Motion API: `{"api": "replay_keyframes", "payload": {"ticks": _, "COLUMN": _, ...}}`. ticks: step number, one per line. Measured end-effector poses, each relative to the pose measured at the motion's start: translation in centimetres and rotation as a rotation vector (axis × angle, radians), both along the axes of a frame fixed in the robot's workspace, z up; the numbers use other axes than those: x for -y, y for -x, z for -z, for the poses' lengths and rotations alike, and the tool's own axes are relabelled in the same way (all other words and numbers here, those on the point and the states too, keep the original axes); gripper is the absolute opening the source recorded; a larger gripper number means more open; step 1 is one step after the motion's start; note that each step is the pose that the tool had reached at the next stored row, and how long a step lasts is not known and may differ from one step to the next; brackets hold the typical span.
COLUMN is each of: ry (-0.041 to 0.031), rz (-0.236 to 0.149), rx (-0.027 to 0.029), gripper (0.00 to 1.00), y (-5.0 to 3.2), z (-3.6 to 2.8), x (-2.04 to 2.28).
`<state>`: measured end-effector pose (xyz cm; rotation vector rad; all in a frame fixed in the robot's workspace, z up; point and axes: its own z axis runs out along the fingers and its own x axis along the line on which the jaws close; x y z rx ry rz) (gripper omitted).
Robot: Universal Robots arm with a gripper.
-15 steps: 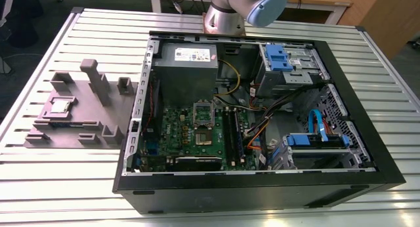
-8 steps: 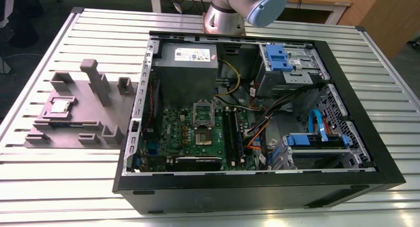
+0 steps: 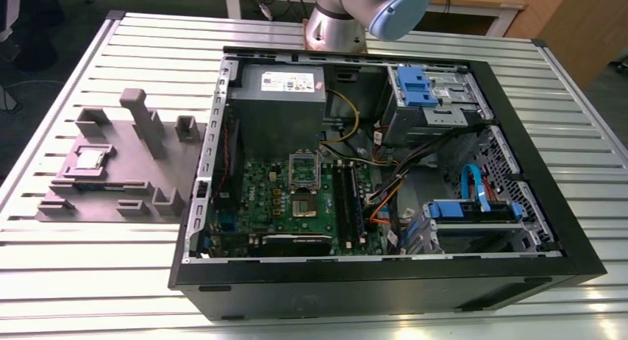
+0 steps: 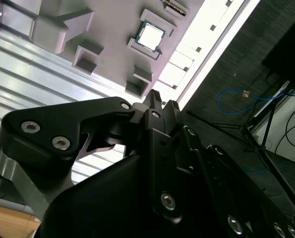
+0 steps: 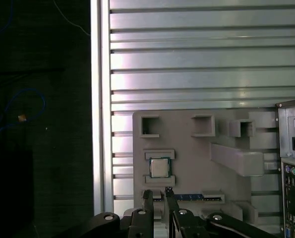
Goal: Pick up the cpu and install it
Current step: 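Pick up the cpu and move it towards the insertion slot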
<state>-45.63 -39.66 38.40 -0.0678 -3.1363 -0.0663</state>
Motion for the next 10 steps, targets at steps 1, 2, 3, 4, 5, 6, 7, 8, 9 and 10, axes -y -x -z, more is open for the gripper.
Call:
{"api": "replay_keyframes", "payload": {"ticks": 1, "ry": 0.0, "rz": 0.0, "rx": 0.0, "gripper": 0.24, "y": 0.01, "z": 0.0, "x": 0.0}}
{"api": "replay_keyframes", "payload": {"ticks": 2, "ry": 0.0, "rz": 0.0, "rx": 0.0, "gripper": 0.24, "y": 0.01, "z": 0.0, "x": 0.0}}
{"api": "replay_keyframes", "payload": {"ticks": 3, "ry": 0.0, "rz": 0.0, "rx": 0.0, "gripper": 0.24, "y": 0.01, "z": 0.0, "x": 0.0}}
{"api": "replay_keyframes", "payload": {"ticks": 4, "ry": 0.0, "rz": 0.0, "rx": 0.0, "gripper": 0.24, "y": 0.01, "z": 0.0, "x": 0.0}}
{"api": "replay_keyframes", "payload": {"ticks": 5, "ry": 0.0, "rz": 0.0, "rx": 0.0, "gripper": 0.25, "y": 0.01, "z": 0.0, "x": 0.0}}
{"api": "replay_keyframes", "payload": {"ticks": 6, "ry": 0.0, "rz": 0.0, "rx": 0.0001, "gripper": 0.31, "y": 0.0, "z": 0.0, "x": 0.0}}
{"api": "replay_keyframes", "payload": {"ticks": 7, "ry": -0.0001, "rz": 0.0, "rx": 0.0001, "gripper": 0.36, "y": 0.01, "z": 0.0, "x": 0.0}}
{"api": "replay_keyframes", "payload": {"ticks": 8, "ry": 0.0, "rz": 0.0, "rx": 0.0001, "gripper": 0.36, "y": 0.01, "z": 0.0, "x": 0.0}}
{"api": "replay_keyframes", "payload": {"ticks": 9, "ry": 0.0, "rz": 0.0, "rx": 0.0001, "gripper": 0.43, "y": 0.0, "z": 0.0, "x": 0.0}}
{"api": "replay_keyframes", "payload": {"ticks": 10, "ry": 0.0, "rz": 0.0, "rx": 0.0001, "gripper": 0.43, "y": 0.0, "z": 0.0, "x": 0.0}}
